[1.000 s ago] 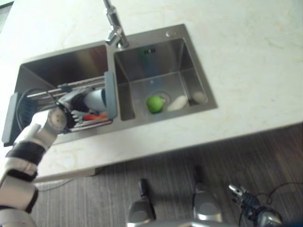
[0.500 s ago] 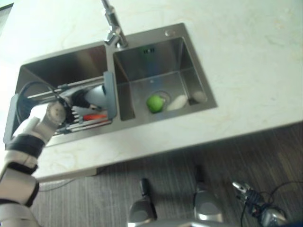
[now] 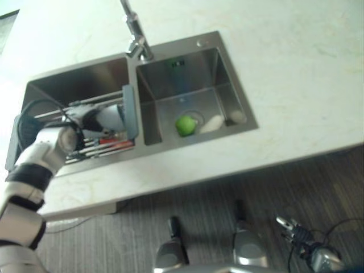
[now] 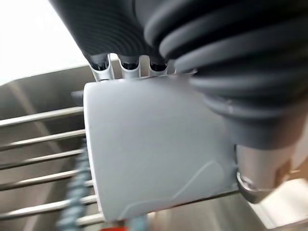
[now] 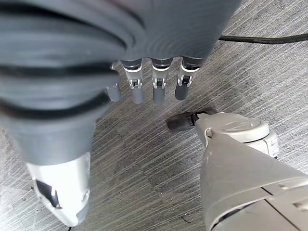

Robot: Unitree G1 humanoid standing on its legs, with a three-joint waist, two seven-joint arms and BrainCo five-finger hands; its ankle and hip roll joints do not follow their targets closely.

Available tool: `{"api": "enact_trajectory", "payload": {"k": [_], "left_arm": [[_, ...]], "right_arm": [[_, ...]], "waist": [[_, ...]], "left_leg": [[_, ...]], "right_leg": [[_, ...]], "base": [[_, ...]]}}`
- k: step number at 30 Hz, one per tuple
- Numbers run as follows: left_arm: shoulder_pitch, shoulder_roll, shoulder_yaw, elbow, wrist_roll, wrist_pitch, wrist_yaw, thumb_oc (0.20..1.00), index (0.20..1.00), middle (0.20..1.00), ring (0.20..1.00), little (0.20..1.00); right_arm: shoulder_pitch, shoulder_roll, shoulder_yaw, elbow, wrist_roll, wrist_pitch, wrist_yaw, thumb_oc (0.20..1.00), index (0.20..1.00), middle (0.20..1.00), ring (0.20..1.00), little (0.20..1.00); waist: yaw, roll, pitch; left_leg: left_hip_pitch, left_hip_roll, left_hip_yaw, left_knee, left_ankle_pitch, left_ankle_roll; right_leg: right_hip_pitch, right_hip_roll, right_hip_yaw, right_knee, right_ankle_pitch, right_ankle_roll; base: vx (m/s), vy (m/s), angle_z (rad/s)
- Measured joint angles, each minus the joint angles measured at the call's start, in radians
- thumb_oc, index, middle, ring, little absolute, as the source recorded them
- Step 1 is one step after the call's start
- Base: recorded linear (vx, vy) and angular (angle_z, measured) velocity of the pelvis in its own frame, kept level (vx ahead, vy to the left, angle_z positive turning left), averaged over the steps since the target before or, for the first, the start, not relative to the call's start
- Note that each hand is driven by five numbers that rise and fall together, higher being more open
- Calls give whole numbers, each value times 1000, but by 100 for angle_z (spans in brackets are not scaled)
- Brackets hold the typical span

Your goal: Place the dishes in the dishwasher.

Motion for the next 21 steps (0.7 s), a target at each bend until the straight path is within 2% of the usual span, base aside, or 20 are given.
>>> {"api": "enact_trajectory", "payload": {"k": [3,7,10,15,17,21], "left_arm": [[50,44,48,27,5,35,78,200,200,200,200,200],[156,59,112,-18,5,32,93,200,200,200,200,200],[203,95,114,-82,5,29,114,200,200,200,200,200],[256,126,168,-129,-18,8,175,200,200,200,200,200],[312,130,236,-199,-52,-17,223,200,200,200,200,200],[431,141,340,-396,-109,-36,307,200,200,200,200,200]], "right_arm": [[5,4,0,-1,0,0,-2,1000,1000,1000,1000,1000],[12,5,-1,0,0,-1,-3,1000,1000,1000,1000,1000],[25,5,-5,1,-1,1,-3,1000,1000,1000,1000,1000],[45,13,-23,33,-14,3,-1,1000,1000,1000,1000,1000],[56,35,-41,44,-23,2,-1,1000,1000,1000,1000,1000],[117,81,-49,76,-53,0,0,1000,1000,1000,1000,1000]], "waist": [[4,0,-10],[12,-1,-42],[29,1,-53],[45,19,-95],[53,23,-107],[92,29,-198]], "left_leg": [[3,0,1,0,0,0],[3,0,1,0,0,0],[7,0,-1,0,1,1],[14,-3,-4,-6,1,2],[31,-3,-10,-6,0,2],[29,-3,-32,-7,-12,13]], "right_leg": [[3,0,0,0,1,-1],[3,-1,-1,0,1,-1],[8,-2,-3,0,1,-2],[19,-6,-11,0,0,-1],[42,-5,-18,0,-4,-1],[57,-7,-42,-5,-18,2]], "base": [[0,0,0],[0,0,0],[10,-5,1],[46,-29,3],[61,-51,10],[59,-80,18]]}}
